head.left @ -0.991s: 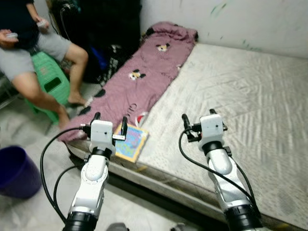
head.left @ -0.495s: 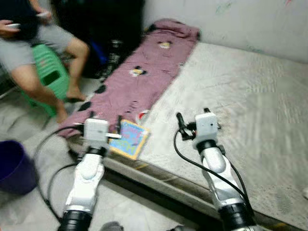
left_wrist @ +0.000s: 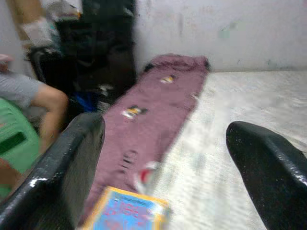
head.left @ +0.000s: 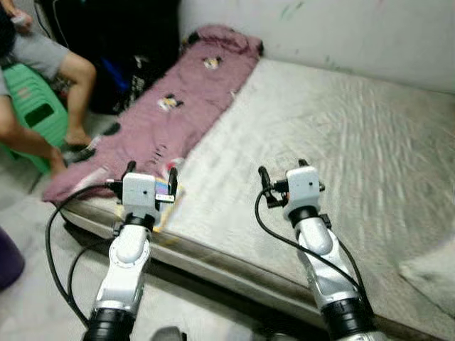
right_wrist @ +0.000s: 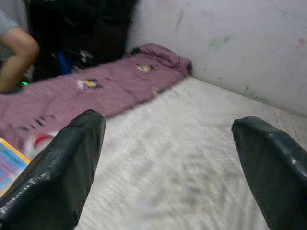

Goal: Clean up the room

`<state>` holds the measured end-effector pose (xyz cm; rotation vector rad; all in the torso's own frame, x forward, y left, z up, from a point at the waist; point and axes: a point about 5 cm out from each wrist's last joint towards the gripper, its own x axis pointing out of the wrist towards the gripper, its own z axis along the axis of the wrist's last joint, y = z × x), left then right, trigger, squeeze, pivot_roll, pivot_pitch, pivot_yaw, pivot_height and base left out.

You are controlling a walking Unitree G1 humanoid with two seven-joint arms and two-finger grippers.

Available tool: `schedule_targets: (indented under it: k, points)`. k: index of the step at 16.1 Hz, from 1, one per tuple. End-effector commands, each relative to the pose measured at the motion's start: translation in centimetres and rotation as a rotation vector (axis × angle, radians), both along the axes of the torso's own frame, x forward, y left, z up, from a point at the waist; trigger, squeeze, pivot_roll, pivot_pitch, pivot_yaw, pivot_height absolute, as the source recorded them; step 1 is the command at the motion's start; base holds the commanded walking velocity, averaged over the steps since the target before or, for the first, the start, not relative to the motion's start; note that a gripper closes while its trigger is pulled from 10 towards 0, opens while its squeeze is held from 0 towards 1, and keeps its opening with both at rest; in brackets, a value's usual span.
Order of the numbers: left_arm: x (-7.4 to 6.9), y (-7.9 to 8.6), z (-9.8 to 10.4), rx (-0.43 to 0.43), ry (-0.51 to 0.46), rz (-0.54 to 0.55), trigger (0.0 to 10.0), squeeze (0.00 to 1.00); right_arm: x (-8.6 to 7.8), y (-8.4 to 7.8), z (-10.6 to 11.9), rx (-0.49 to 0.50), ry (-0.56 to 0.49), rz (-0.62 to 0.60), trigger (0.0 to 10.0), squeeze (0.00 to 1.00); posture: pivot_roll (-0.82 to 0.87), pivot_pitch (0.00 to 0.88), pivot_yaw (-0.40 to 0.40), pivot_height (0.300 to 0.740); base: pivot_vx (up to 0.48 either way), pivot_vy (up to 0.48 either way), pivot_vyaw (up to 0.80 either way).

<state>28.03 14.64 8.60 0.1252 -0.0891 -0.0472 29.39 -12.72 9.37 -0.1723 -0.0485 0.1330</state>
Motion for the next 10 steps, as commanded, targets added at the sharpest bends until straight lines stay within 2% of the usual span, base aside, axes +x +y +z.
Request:
schedule_targets:
  k: [1,4,10]
  points:
    - [0.14,-0.41,0.28,0.004,-0.01,-0.018,10.0,0.0,0.19,-0.39,0.24,0.001,-0.008,-0.011,10.0,0.0,0.04,0.0,0.007,0.74,0.0,-0.311,0.0]
    - [0.13,-0.42,0.25,0.003,-0.009,-0.02,10.0,0.0,0.18,-0.39,0.21,0.002,-0.006,-0.014,10.0,0.0,0.04,0.0,0.007,0.74,0.0,-0.307,-0.68]
    - [0.15,-0.41,0.27,0.003,-0.01,-0.019,10.0,0.0,0.17,-0.33,0.18,-0.002,-0.007,-0.012,10.0,0.0,0.04,0.0,0.007,0.74,0.0,-0.307,0.0]
